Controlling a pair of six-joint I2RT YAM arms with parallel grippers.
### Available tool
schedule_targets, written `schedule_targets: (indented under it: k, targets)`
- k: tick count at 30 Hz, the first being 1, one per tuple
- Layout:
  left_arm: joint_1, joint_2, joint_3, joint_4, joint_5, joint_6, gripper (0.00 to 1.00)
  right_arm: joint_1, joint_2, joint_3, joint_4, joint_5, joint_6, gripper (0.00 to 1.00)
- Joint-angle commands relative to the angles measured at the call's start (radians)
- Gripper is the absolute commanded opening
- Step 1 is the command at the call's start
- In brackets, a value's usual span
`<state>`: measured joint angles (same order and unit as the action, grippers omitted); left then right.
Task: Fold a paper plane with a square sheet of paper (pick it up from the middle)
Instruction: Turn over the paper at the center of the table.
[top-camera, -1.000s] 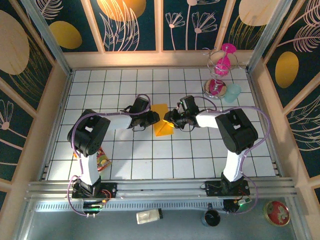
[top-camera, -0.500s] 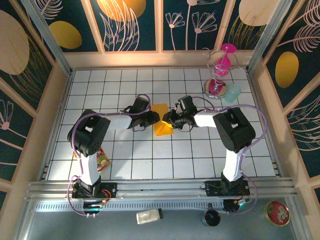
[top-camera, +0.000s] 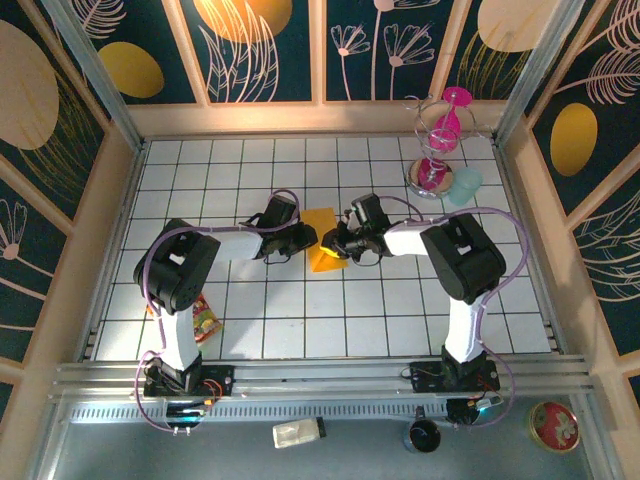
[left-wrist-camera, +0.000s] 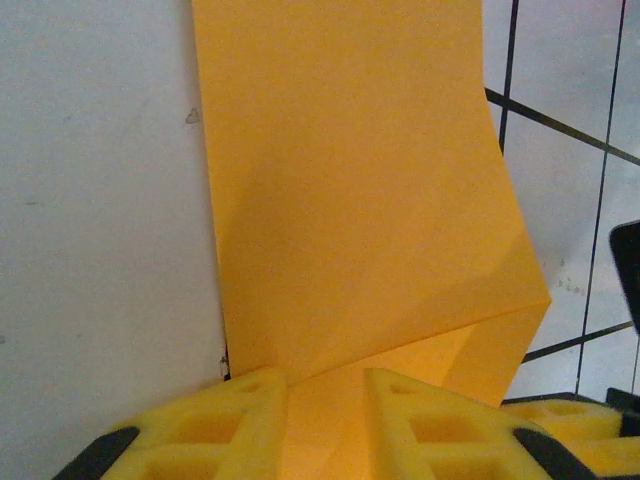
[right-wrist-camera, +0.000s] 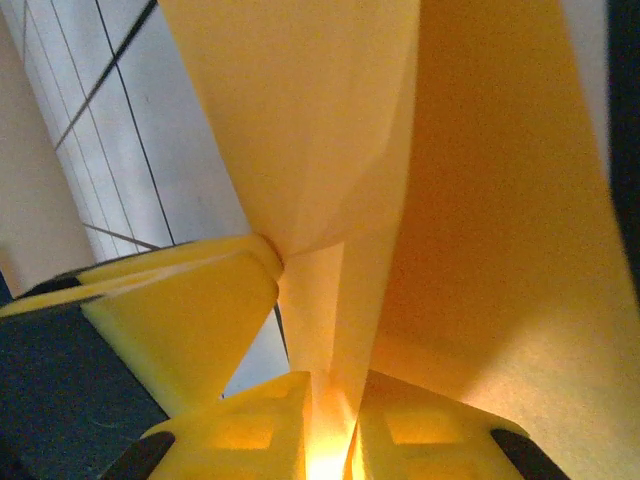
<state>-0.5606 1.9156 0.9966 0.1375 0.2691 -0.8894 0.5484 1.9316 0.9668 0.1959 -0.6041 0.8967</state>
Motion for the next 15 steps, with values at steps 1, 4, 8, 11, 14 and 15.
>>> schedule_targets:
  k: [1,4,8,11,14,15]
  targets:
    - [0.009,-0.027,-0.017,0.003,0.010,-0.015,0.25,0.015,0.016,0.017,0.030,-0.023,-0.010,0.15]
    - [0.015,-0.047,-0.016,0.006,0.017,-0.018,0.25,0.015,0.008,0.016,0.039,-0.017,-0.015,0.10]
    - [0.037,-0.109,-0.050,0.028,0.026,-0.036,0.27,0.007,-0.022,0.001,0.078,0.001,-0.022,0.03]
    - [0.068,-0.185,-0.104,0.082,0.049,-0.067,0.32,0.004,-0.068,-0.027,0.145,0.001,-0.027,0.02]
    - [0.105,-0.270,-0.165,0.156,0.105,-0.112,0.41,-0.039,-0.121,-0.056,0.231,-0.021,-0.026,0.01]
    - [0.119,-0.289,-0.184,0.186,0.133,-0.135,0.45,-0.048,-0.138,-0.062,0.259,-0.035,-0.025,0.01]
